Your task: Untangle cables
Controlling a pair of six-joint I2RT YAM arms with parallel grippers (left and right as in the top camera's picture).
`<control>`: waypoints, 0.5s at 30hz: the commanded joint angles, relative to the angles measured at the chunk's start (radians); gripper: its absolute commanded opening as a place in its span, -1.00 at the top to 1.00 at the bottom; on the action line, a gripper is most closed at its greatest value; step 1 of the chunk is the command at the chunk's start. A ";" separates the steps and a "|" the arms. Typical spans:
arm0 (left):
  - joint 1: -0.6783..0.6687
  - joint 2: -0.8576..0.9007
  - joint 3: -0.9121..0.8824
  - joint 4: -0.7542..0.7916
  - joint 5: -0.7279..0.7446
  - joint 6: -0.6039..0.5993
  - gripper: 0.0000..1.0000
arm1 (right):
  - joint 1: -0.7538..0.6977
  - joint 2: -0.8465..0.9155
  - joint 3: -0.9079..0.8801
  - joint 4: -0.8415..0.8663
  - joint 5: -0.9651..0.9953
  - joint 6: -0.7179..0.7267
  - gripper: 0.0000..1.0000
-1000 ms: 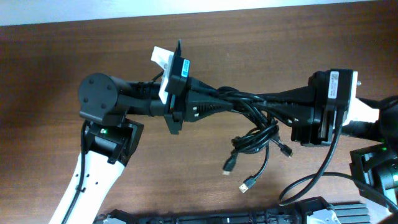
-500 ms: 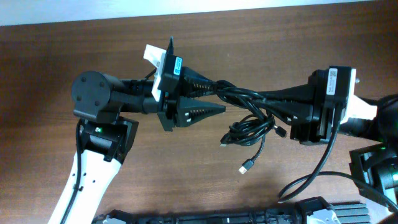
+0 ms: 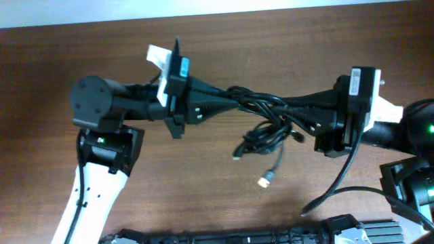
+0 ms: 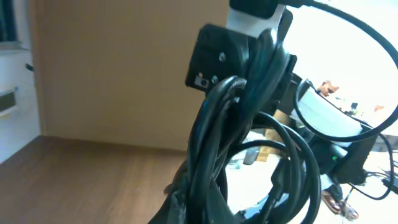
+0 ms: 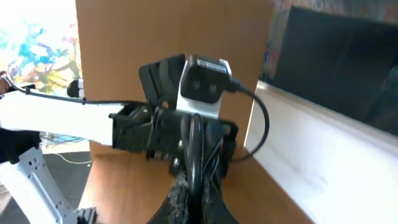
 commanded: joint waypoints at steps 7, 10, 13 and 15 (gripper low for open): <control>0.126 -0.002 0.007 -0.105 -0.122 0.101 1.00 | -0.003 0.000 0.014 -0.425 0.313 0.005 0.90; 0.120 -0.002 0.007 -0.193 -0.120 0.254 1.00 | -0.003 0.014 0.014 -0.526 0.363 -0.053 0.49; 0.097 -0.002 0.007 -0.356 -0.124 0.470 1.00 | -0.002 0.013 0.014 -0.593 0.361 -0.308 -0.43; 0.071 -0.002 0.007 -0.454 -0.152 0.592 1.00 | -0.002 0.013 0.014 -0.592 0.361 -0.454 -0.51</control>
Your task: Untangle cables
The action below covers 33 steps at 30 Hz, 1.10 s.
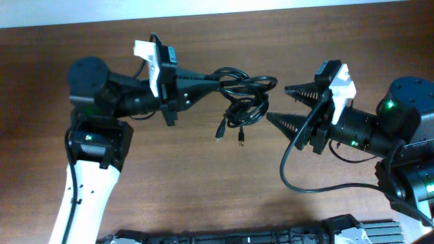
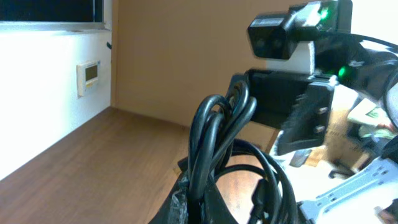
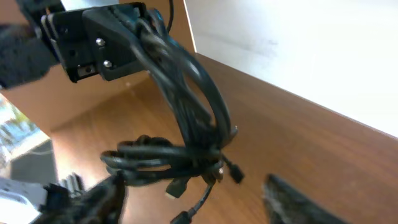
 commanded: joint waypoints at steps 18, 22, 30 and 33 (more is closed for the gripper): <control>-0.188 -0.006 0.006 -0.280 -0.560 0.111 1.00 | -0.002 0.035 0.007 0.019 0.103 -0.480 0.92; -0.188 -0.006 0.006 -0.410 -0.790 -0.073 1.00 | -0.002 0.025 0.007 0.111 0.319 -0.225 0.92; -0.193 -0.006 0.006 -0.438 -0.671 -0.110 1.00 | -0.002 0.024 0.007 -0.017 1.040 0.435 0.93; -0.192 -0.006 0.006 -0.409 -0.671 -0.110 1.00 | -0.002 0.029 0.007 -0.127 1.123 0.502 0.93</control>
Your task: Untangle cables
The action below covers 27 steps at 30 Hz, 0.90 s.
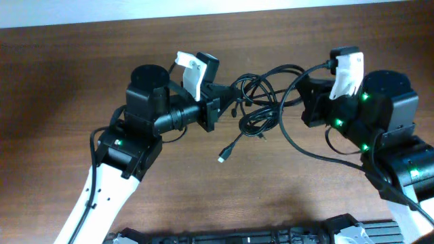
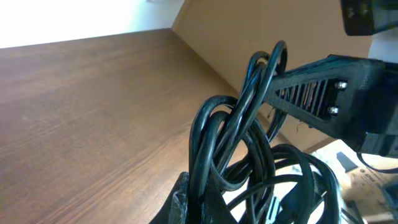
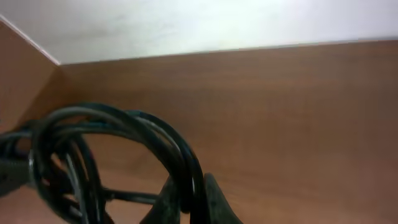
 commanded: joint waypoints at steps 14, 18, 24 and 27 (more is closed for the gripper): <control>0.052 -0.014 -0.012 0.168 0.021 0.474 1.00 | -0.062 -0.020 0.023 -0.230 0.183 -0.159 0.20; 0.052 -0.014 -0.012 0.137 0.018 0.509 1.00 | -0.062 -0.021 0.023 -0.200 -0.012 -0.458 0.21; 0.052 -0.014 -0.012 0.114 0.018 0.509 1.00 | -0.062 -0.021 0.023 -0.168 -0.380 -0.996 0.06; 0.052 -0.014 -0.012 0.099 0.018 0.509 1.00 | -0.062 -0.021 0.023 -0.135 -0.419 -0.996 -0.30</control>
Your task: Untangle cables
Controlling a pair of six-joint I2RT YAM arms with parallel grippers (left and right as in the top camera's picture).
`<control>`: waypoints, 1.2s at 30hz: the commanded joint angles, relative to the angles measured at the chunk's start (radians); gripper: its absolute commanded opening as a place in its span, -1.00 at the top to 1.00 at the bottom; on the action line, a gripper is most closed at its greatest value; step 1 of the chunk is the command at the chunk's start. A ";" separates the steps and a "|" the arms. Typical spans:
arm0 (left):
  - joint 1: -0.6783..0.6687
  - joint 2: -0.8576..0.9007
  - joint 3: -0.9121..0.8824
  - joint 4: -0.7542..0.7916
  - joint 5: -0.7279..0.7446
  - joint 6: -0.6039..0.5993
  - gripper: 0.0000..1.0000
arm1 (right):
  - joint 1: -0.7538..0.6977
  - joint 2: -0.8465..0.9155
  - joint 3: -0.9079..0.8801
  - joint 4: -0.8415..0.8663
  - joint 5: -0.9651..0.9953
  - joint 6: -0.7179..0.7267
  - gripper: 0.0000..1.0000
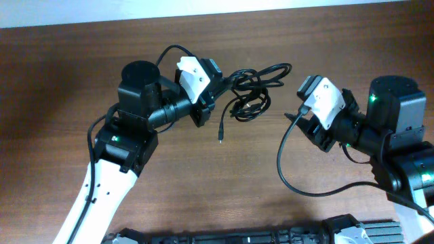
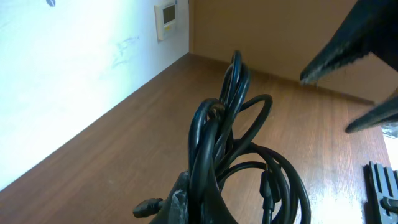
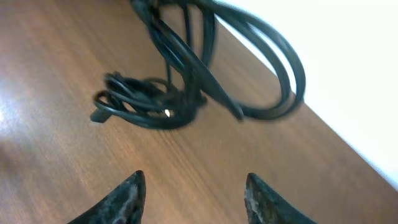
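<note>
A tangled bundle of black cables (image 1: 252,91) hangs over the wooden table (image 1: 203,183) toward its back. My left gripper (image 1: 211,95) is shut on the bundle's left end; in the left wrist view the cables (image 2: 231,112) rise straight out of that gripper (image 2: 200,190). One plug end (image 1: 220,139) dangles below the bundle. My right gripper (image 1: 300,106) stands to the right of the bundle, apart from it. It is open (image 3: 193,182) with nothing between its fingertips, and the bundle (image 3: 186,81) lies ahead of it.
A white wall (image 3: 336,37) runs along the table's back edge. The right wrist's own black lead (image 1: 288,169) loops down over the table in front of the right arm. A black rail (image 1: 224,237) lines the front edge.
My right gripper was shut on a loop at the bundle's right side. It is now open and has moved away to the right. The left gripper still holds the bundle.
Both grippers first held the bundle stretched between them. Then the right was open and apart while the left kept the bundle. Later the right was shut on a loop again, and now it is open once more, with the bundle hanging from the left alone.
</note>
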 commanded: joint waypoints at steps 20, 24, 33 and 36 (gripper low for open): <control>-0.059 -0.024 0.018 -0.031 0.211 0.044 1.00 | -0.002 0.044 -0.002 0.149 -0.176 -0.401 -0.98; -0.084 -0.024 0.018 0.007 0.204 0.046 1.00 | -0.002 0.063 -0.002 0.119 -0.177 -0.401 -0.68; -0.084 -0.024 0.018 0.002 0.071 0.030 1.00 | -0.002 0.064 -0.002 0.100 -0.117 -0.401 0.92; -0.084 -0.024 0.018 -0.002 0.063 0.023 1.00 | -0.002 0.064 -0.002 0.101 -0.116 -0.401 0.92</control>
